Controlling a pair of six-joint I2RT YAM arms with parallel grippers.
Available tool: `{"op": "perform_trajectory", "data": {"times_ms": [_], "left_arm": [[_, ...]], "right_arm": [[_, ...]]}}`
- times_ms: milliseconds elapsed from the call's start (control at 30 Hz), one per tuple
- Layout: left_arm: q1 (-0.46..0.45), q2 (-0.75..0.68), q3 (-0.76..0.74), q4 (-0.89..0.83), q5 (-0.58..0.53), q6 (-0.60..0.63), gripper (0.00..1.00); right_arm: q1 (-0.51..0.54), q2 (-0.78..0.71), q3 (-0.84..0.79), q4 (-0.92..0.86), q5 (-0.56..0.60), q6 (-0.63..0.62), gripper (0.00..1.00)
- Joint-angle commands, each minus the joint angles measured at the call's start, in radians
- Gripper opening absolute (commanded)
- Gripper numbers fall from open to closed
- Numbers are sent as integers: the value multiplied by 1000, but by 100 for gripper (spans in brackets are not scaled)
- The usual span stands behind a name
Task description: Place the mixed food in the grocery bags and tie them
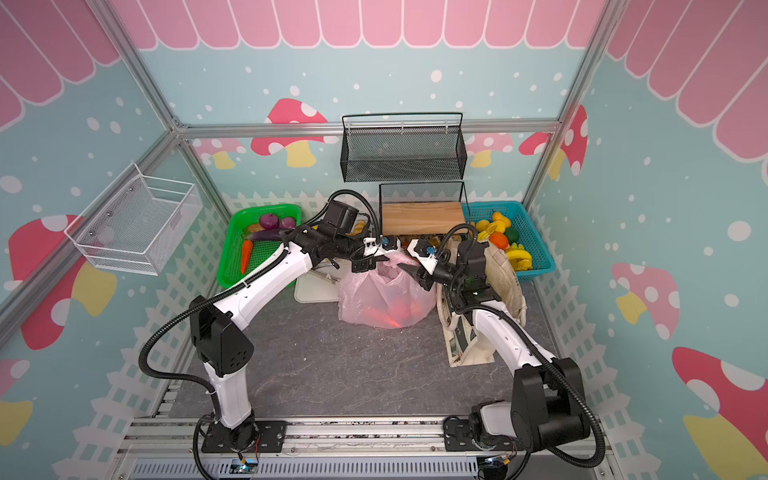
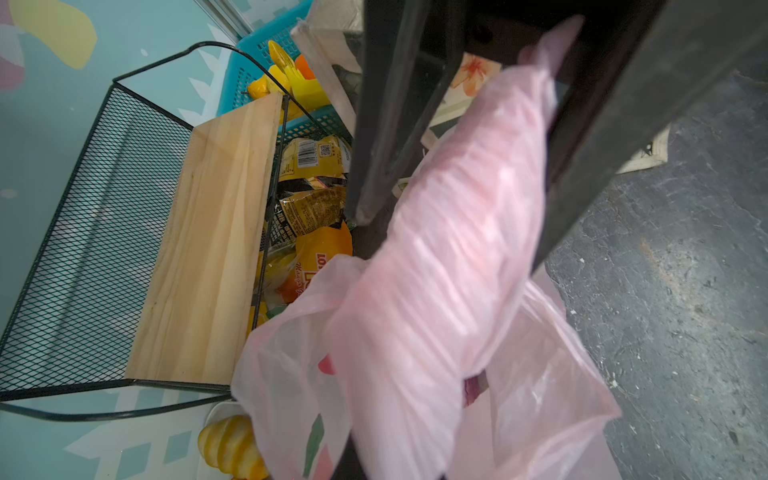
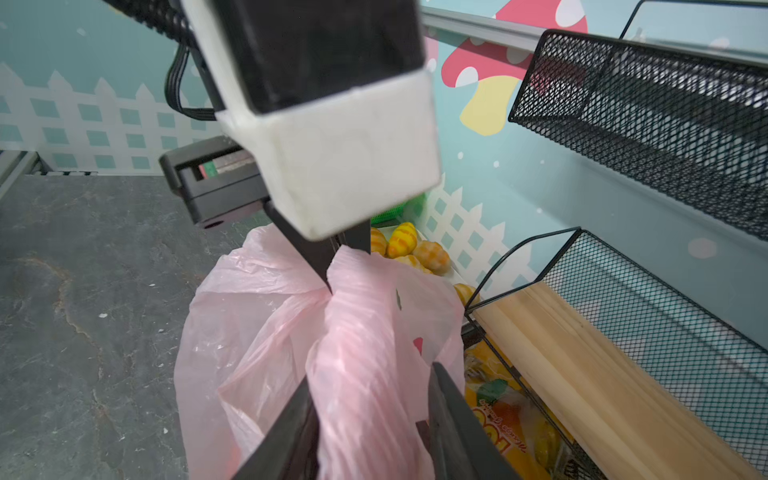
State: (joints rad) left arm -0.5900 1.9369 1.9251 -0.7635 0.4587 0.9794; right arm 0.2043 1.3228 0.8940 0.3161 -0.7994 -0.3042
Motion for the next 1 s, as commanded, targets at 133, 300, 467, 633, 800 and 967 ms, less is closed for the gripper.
{"op": "perform_trajectory", "data": {"times_ms": [133,300,467,633,800,967], "left_arm": [[-20,-47,-35,12,-42,72,0],[-29,-68,-76,56,-63,90,0],[-34,-80,-102,81,-71,107,0],[-37,-85,-110,89,-75,115,0],[-42,-85,-109,90,-84,120,0],[-45,-85,-104,88,-85,117,0]], "right_arm": [[4,-6,24,-112,-31,-154,66],[6,39,60,-92,-74,-116,69],[6,88,98,-77,-96,-102,65],[6,130,126,-78,-93,-106,58],[7,161,151,-94,-93,-115,50],[10,183,158,-111,-81,-125,46]]}}
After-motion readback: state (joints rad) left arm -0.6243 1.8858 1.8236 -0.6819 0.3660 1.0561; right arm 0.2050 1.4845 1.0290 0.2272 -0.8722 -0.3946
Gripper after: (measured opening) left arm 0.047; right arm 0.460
